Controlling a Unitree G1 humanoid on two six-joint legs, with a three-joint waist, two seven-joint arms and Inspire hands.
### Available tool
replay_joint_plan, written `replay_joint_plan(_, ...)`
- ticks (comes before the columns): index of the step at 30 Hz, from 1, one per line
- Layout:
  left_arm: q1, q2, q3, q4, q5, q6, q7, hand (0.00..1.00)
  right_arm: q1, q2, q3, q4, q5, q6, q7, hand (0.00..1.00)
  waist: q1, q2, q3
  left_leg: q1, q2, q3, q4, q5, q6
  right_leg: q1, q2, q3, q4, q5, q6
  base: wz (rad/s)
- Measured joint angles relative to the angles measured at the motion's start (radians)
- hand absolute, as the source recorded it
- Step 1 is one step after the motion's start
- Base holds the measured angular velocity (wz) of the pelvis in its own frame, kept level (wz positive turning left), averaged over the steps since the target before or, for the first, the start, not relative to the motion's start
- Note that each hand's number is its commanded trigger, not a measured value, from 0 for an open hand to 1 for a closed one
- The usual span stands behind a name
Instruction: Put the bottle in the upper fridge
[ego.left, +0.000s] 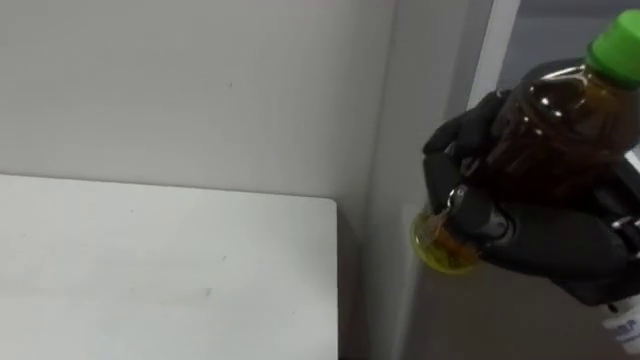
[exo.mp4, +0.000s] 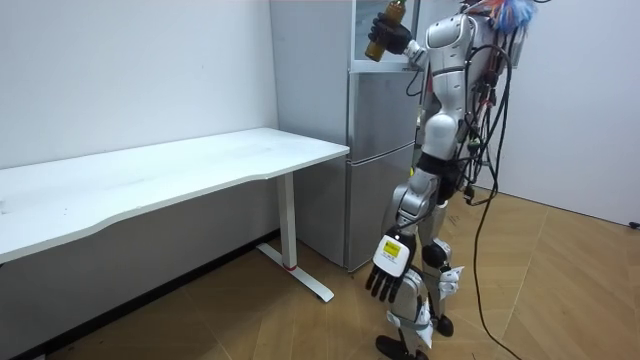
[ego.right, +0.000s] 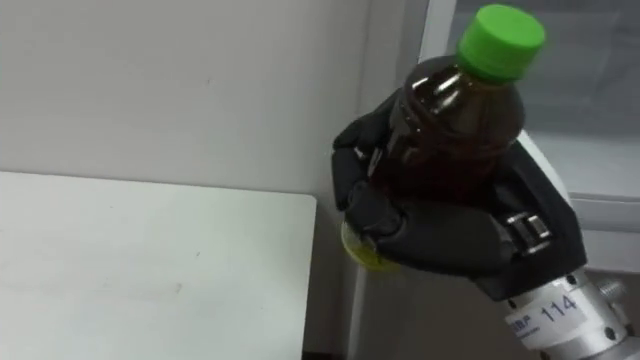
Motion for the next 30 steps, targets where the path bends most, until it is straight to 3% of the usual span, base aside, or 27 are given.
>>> replay_joint_plan(13,0.013,-0.004,0.086,0.002,-0.005,-0.017,0.032,0.00,0.016,-0.001,-0.116,0.001,-0.003,-0.001,-0.194,1.00,-0.028,-0.018,-0.0067,0.002,0.002,0.014,-0.003,-0.001,0.001,-0.005,0.001,0.005,0.003,0.000,0.000,-0.02)
replay_joint_plan(25,0.015,-0.003,0.086,0.001,-0.006,-0.010,0.020,0.00,0.015,-0.001,-0.115,0.040,0.004,-0.001,-0.256,1.00,-0.012,-0.020,0.0033,0.003,0.008,0.013,-0.001,-0.002,0.001,-0.005,0.001,0.007,0.004,0.000,-0.001,0.00)
replay_joint_plan(30,0.015,-0.002,0.086,0.000,-0.005,0.013,0.016,0.00,-0.013,-0.001,-0.113,0.081,0.005,0.005,-0.303,1.00,-0.008,-0.024,0.0048,-0.001,0.007,0.010,-0.004,-0.002,0.001,-0.009,0.001,0.004,0.004,0.000,0.000,0.00)
